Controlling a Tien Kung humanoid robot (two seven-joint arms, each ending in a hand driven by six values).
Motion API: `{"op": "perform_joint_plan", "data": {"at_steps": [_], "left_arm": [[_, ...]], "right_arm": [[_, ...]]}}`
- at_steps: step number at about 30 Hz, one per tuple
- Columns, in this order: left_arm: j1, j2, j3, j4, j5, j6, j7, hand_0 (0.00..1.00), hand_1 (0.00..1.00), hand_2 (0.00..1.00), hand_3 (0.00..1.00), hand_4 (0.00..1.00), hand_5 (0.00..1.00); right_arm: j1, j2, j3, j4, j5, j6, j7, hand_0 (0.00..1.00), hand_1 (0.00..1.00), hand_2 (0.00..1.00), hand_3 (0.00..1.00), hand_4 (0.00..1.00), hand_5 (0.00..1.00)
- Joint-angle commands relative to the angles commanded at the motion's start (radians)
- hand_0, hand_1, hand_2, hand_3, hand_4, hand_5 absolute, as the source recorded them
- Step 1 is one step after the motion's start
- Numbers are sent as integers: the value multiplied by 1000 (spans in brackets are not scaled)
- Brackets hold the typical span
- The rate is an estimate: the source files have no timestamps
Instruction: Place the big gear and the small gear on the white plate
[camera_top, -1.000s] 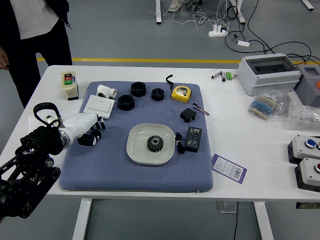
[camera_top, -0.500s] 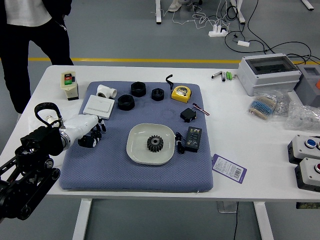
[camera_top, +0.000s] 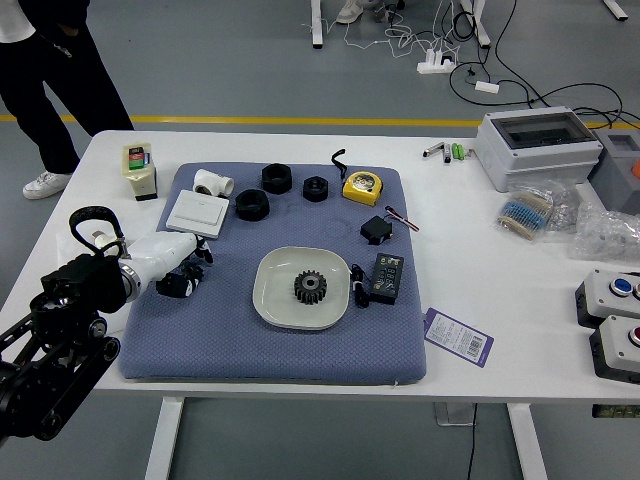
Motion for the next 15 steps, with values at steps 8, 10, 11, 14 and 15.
{"op": "perform_joint_plan", "data": {"at_steps": [8,10,11,14,15], "left_arm": [[1,1,-5,-10,0,2,0,532,714,780,739,708,2],[1,1,-5,-10,0,6,-1,532,714,780,739,708,2],[0,0,-5,-10,-1,10,-2,532,714,780,739,708,2],[1,0,-5,-10,-5,20,-4,527,710,779,710,703,2],[1,-1,-5,-10,-9,26,-4,527,710,779,710,703,2]], "right_arm": [[0,0,-1,0,2,0,1,627,652,747,552,752,706],[0,0,-1,0,2,0,1,627,652,747,552,752,706],[0,0,-1,0,3,0,1,627,652,747,552,752,706],[0,0,-1,0,3,0,0,627,653,747,552,752,707],[0,0,0,0,3,0,0,627,653,747,552,752,707]]}}
